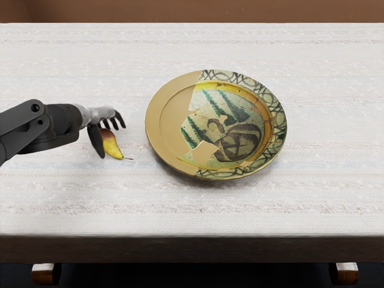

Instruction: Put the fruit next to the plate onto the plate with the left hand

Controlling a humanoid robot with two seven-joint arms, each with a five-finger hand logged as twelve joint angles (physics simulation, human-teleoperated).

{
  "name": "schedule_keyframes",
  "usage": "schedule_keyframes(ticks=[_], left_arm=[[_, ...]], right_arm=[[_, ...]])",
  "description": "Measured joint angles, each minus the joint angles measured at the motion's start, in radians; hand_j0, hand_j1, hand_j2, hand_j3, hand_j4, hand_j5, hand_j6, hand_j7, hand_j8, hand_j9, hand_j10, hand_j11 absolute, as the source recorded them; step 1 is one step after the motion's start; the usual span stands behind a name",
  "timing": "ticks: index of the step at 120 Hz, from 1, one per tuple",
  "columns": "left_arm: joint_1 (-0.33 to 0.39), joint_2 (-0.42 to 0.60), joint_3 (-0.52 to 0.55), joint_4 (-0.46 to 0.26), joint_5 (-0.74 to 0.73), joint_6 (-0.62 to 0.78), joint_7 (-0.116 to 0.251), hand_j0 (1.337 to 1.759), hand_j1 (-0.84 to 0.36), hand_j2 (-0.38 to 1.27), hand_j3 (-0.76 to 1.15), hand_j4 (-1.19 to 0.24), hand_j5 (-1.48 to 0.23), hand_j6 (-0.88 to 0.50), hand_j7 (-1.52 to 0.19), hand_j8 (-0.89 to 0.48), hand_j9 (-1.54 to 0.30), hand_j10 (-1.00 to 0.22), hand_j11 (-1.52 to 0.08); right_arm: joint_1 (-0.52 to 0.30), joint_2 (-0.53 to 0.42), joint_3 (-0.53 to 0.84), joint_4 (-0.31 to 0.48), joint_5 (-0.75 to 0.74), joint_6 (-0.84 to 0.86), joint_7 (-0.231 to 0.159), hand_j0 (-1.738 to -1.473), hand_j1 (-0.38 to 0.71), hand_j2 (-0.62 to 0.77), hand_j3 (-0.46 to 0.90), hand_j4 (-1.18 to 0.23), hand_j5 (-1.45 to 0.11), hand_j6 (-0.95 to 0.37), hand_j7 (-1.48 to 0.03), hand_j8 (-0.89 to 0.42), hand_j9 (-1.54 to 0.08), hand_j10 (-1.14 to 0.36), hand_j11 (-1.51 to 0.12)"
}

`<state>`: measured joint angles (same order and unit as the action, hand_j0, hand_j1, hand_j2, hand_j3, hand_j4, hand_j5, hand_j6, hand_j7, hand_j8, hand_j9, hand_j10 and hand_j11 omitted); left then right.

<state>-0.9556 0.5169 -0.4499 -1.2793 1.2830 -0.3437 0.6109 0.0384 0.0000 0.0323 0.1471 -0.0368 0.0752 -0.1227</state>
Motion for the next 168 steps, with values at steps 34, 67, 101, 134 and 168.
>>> schedule_keyframes(ticks=[34,67,101,134,168], left_arm=[[0.003,0.003,0.020,0.001,0.000,0.001,0.000,1.657,-0.24,0.15,0.00,-0.52,-0.66,-0.52,-0.66,-0.44,-0.67,-0.51,-0.67],[0.011,0.011,0.030,0.001,0.001,0.002,0.000,1.654,-0.27,0.35,0.00,-0.67,-0.81,-0.58,-0.83,-0.48,-0.85,-0.60,-0.86],[-0.002,0.015,0.024,0.014,-0.043,-0.003,0.000,1.649,-0.31,0.38,0.00,-0.73,-0.96,-0.52,-0.98,-0.40,-0.98,-0.51,-0.99],[-0.072,0.078,-0.048,0.117,-0.282,-0.005,0.000,1.651,-0.34,0.43,0.00,-0.72,-1.02,-0.47,-1.02,-0.36,-1.00,-0.49,-1.02],[-0.178,0.106,-0.114,0.186,-0.571,-0.007,0.000,1.655,-0.35,0.43,0.00,-0.74,-1.01,-0.48,-1.00,-0.37,-1.00,-0.49,-1.01]], right_arm=[[0.000,0.000,0.000,0.000,0.000,0.000,0.000,-1.658,-0.35,0.00,0.00,0.00,0.00,0.00,0.00,0.00,0.00,0.00,0.00],[0.000,0.000,0.000,0.000,0.000,0.000,0.000,-1.658,-0.35,0.00,0.00,0.00,0.00,0.00,0.00,0.00,0.00,0.00,0.00],[0.000,0.000,0.000,0.000,0.000,0.000,0.000,-1.658,-0.35,0.00,0.00,0.00,0.00,0.00,0.00,0.00,0.00,0.00,0.00],[0.000,0.000,0.000,0.000,0.000,0.000,0.000,-1.658,-0.35,0.00,0.00,0.00,0.00,0.00,0.00,0.00,0.00,0.00,0.00],[0.000,0.000,0.000,-0.001,0.000,0.000,0.000,-1.658,-0.35,0.00,0.00,0.00,0.00,0.00,0.00,0.00,0.00,0.00,0.00]])
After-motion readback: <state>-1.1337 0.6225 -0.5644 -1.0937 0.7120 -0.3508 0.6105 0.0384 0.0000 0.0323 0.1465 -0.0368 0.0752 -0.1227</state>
